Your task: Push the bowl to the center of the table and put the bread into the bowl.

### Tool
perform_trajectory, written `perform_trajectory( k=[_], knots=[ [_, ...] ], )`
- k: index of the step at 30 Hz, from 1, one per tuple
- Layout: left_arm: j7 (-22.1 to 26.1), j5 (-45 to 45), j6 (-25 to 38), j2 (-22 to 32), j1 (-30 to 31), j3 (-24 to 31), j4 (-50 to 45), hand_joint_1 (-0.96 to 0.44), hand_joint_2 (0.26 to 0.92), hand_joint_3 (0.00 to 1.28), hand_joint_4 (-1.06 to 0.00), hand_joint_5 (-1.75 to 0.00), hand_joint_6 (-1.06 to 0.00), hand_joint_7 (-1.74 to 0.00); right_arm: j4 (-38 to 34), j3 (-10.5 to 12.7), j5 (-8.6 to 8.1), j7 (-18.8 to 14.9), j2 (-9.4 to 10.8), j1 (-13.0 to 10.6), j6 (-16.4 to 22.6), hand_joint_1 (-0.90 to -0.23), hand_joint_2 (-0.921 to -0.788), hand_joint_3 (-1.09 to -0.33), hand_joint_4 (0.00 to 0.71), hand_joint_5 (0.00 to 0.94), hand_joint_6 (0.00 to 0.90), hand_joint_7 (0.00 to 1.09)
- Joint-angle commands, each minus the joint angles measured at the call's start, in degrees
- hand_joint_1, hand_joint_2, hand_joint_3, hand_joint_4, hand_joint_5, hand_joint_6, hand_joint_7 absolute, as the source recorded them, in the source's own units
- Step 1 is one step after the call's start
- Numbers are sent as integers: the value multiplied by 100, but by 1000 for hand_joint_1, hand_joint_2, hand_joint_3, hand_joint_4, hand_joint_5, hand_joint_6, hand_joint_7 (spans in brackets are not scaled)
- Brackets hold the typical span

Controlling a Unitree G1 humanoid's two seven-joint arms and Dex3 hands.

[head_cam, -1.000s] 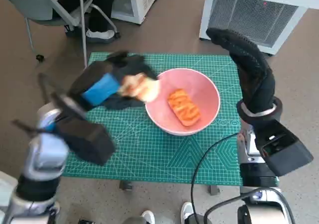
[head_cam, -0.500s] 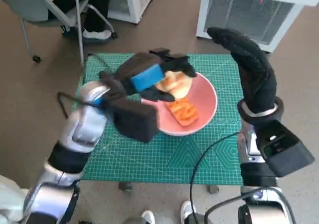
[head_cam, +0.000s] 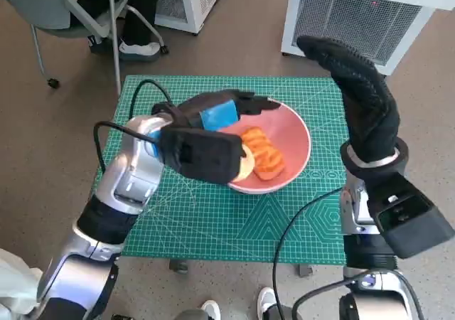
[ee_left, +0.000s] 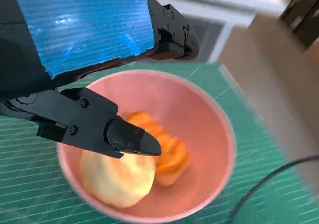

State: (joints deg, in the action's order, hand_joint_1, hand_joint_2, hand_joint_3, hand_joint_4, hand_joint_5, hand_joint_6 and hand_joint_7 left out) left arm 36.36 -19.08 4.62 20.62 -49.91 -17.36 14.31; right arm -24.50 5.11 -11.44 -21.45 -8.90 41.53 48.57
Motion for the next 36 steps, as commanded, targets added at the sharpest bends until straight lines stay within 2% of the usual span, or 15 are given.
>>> perform_trajectory(
  k=[1, 8, 13, 20, 28, 36],
  knots=[
    [-651, 479, -828, -197, 187, 517, 202, -365, 916, 16, -72, -4, -261, -25, 28, 47, -101, 27, -11, -115, -146, -548, -921, -849, 214, 48, -1, 591],
    [-1896, 869, -2217, -544, 463, 1143, 427, -412, 921, 132, -168, -33, -330, -57, 58, 91, -212, -5, 0, -50, -288, -544, -921, -841, 214, 54, -1, 588],
    [-2291, 1229, -2689, -794, 652, 1439, 378, -438, 921, 256, -233, -46, -363, -84, 91, 104, -259, 11, 13, 19, -382, -542, -921, -828, 220, 62, -1, 594],
    [-2366, 1723, -3208, -1004, 884, 1637, 193, -465, 921, 374, -269, -41, -334, -94, 114, 137, -320, 24, 34, 180, -526, -543, -921, -808, 227, 69, -1, 599],
    [-2460, 1940, -3624, -1132, 1093, 1753, 100, -469, 921, 402, -266, -28, -308, -95, 38, 157, -255, 62, 62, 372, -576, -541, -921, -803, 231, 70, -1, 603],
    [-2476, 2136, -3837, -1220, 1177, 1869, 136, -479, 921, 402, -254, -16, -294, -93, -67, 143, -260, 27, 90, 490, -626, -553, -921, -793, 231, 67, -1, 609]
  ],
)
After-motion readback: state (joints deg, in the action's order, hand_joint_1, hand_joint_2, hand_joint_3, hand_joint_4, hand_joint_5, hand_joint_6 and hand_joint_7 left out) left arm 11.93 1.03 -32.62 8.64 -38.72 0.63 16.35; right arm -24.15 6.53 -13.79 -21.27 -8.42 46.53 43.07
